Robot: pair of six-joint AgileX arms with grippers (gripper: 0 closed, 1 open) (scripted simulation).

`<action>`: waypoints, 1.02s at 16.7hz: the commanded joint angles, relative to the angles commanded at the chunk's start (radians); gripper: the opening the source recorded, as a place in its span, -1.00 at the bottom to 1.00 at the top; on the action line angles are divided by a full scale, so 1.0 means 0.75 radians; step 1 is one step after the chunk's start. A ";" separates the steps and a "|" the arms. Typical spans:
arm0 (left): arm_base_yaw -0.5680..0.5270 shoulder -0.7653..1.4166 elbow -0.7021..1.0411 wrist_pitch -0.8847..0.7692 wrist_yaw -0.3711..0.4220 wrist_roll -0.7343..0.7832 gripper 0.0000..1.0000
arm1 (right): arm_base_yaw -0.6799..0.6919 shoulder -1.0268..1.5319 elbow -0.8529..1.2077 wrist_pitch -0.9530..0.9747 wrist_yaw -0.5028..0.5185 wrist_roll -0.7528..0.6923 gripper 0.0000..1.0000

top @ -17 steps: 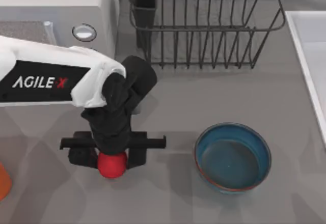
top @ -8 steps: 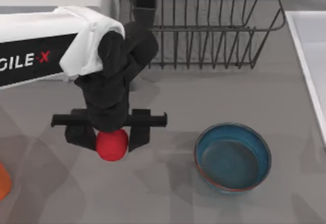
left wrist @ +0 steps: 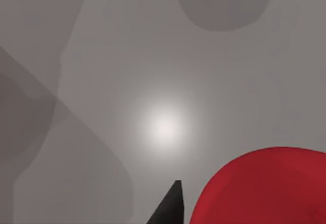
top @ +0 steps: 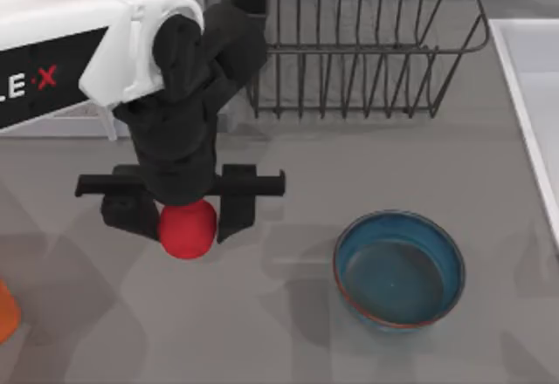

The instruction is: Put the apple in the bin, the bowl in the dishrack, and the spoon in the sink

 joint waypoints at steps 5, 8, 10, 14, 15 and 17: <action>0.137 -0.069 -0.035 -0.085 -0.126 0.144 -1.00 | 0.000 0.000 0.000 0.000 0.000 0.000 1.00; 0.368 -0.131 -0.062 -0.149 -0.250 0.361 -1.00 | 0.000 0.000 0.000 0.000 0.000 0.000 1.00; 0.556 -0.171 -0.081 -0.191 -0.342 0.518 -1.00 | 0.000 0.000 0.000 0.000 0.000 0.000 1.00; 0.811 -0.289 -0.107 -0.268 -0.514 0.754 -1.00 | 0.000 0.000 0.000 0.000 0.000 0.000 1.00; 0.840 -0.307 -0.119 -0.288 -0.539 0.782 -1.00 | 0.000 0.000 0.000 0.000 0.000 0.000 1.00; 0.856 -0.320 -0.128 -0.303 -0.553 0.798 -1.00 | 0.000 0.000 0.000 0.000 0.000 0.000 1.00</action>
